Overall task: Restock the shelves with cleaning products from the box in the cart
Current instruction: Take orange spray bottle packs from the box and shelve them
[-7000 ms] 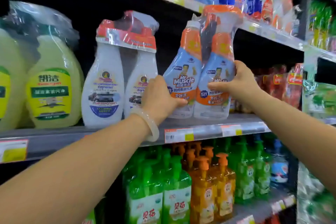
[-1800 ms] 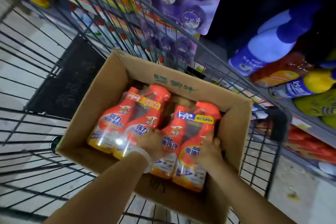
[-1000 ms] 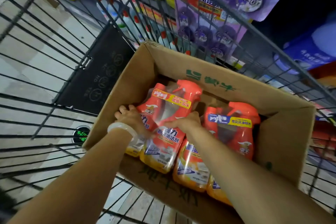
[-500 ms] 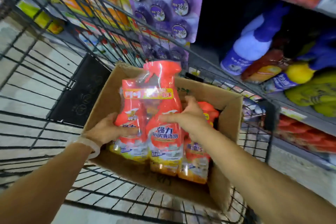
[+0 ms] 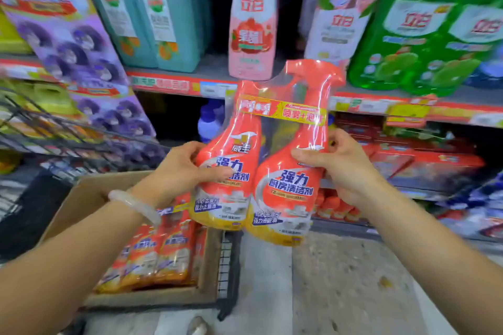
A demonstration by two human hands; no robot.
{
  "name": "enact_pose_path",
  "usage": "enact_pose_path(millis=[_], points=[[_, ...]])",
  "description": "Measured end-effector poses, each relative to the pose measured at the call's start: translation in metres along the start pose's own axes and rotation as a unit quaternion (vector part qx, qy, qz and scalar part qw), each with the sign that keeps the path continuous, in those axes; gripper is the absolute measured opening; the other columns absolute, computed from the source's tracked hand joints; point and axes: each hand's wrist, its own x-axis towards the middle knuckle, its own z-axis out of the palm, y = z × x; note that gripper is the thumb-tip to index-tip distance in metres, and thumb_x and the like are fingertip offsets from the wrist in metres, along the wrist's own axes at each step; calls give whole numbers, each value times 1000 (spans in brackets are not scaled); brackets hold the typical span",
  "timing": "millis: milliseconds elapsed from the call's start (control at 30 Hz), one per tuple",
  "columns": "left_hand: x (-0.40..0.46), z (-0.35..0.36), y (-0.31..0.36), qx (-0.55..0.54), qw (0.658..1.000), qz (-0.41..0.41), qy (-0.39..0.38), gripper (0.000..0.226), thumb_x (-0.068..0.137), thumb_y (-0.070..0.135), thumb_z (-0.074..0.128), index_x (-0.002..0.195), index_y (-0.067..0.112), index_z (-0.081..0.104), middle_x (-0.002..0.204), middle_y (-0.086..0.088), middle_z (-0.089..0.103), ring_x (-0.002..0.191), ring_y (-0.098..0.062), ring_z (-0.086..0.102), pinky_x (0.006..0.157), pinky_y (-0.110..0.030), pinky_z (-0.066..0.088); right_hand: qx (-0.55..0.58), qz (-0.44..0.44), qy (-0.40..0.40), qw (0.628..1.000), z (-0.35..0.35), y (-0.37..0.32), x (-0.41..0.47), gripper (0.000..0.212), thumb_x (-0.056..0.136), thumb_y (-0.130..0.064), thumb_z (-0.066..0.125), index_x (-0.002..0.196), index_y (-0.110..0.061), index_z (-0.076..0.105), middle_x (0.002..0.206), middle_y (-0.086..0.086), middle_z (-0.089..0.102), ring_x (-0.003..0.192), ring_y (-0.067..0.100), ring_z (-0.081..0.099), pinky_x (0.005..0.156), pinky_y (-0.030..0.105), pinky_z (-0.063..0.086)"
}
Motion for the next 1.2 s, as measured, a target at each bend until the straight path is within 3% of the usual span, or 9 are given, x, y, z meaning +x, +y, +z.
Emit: enact_pose_path(millis=[67, 167, 300, 433, 667, 800, 933, 1033, 1200], points=[[-12, 64, 33, 1, 999, 16, -48, 88, 25, 37, 97, 100, 7, 63, 95, -14, 74, 88, -34, 70, 82, -51, 55, 8, -18, 37, 999, -71, -15, -33, 40, 65, 0, 79, 91, -15, 52, 78, 1, 67, 58, 8, 66, 52, 20, 53], [-30, 166, 85, 20, 992, 73, -97, 60, 49, 23, 93, 97, 7, 61, 76, -1, 75, 66, -12, 71, 63, -28, 59, 12, -50, 118, 992, -173, -37, -86, 35, 68, 1, 78, 87, -15, 54, 78, 1, 67, 58, 8, 65, 49, 18, 52], [-53, 293, 149, 53, 972, 138, -183, 67, 39, 39, 89, 95, 13, 65, 87, -3, 75, 76, -16, 72, 74, -32, 59, 21, -89, 210, 973, -295, -63, -149, 34, 70, 3, 76, 99, -4, 60, 79, 5, 66, 53, 7, 65, 48, 17, 50], [-76, 407, 197, 54, 950, 196, -236, 21, 71, 7, 80, 77, 17, 62, 53, 13, 68, 45, 4, 61, 46, -10, 48, 21, -118, 293, 948, -395, -83, -200, 31, 71, -2, 77, 95, -10, 59, 78, 4, 65, 53, 7, 63, 47, 17, 49], [-90, 580, 263, 66, 914, 253, -310, 23, 67, 13, 83, 75, 12, 62, 50, 11, 66, 45, 2, 61, 48, -13, 50, 4, -130, 391, 911, -553, -101, -251, 29, 72, -8, 78, 94, -13, 59, 90, 8, 69, 74, 21, 68, 65, 32, 56], [-74, 673, 294, 87, 901, 278, -322, 48, 50, 35, 92, 84, 10, 70, 79, -5, 75, 69, -15, 69, 72, -36, 57, -13, -145, 422, 895, -642, -113, -251, 33, 71, -3, 76, 100, -4, 60, 90, 13, 69, 65, 18, 68, 54, 25, 53], [-48, 765, 339, 94, 892, 299, -327, 34, 53, 30, 92, 71, 13, 68, 69, 0, 74, 63, -11, 68, 65, -29, 57, -48, -144, 431, 890, -737, -137, -232, 53, 62, -11, 82, 109, 0, 61, 101, 21, 70, 79, 30, 69, 69, 38, 58], [-29, 828, 382, 107, 883, 321, -326, 53, 42, 45, 93, 77, 15, 68, 72, 3, 73, 67, -11, 69, 67, -30, 58, -32, -158, 423, 891, -803, -161, -218, 57, 57, -11, 80, 109, 0, 59, 92, 16, 70, 73, 27, 69, 61, 34, 56], [-21, 924, 444, 115, 864, 370, -322, 38, 54, 36, 90, 69, 20, 59, 65, 9, 67, 56, -2, 61, 50, -16, 48, -14, -193, 444, 875, -901, -185, -206, 59, 51, -13, 78, 106, -2, 59, 92, 16, 69, 75, 29, 68, 68, 37, 55]])
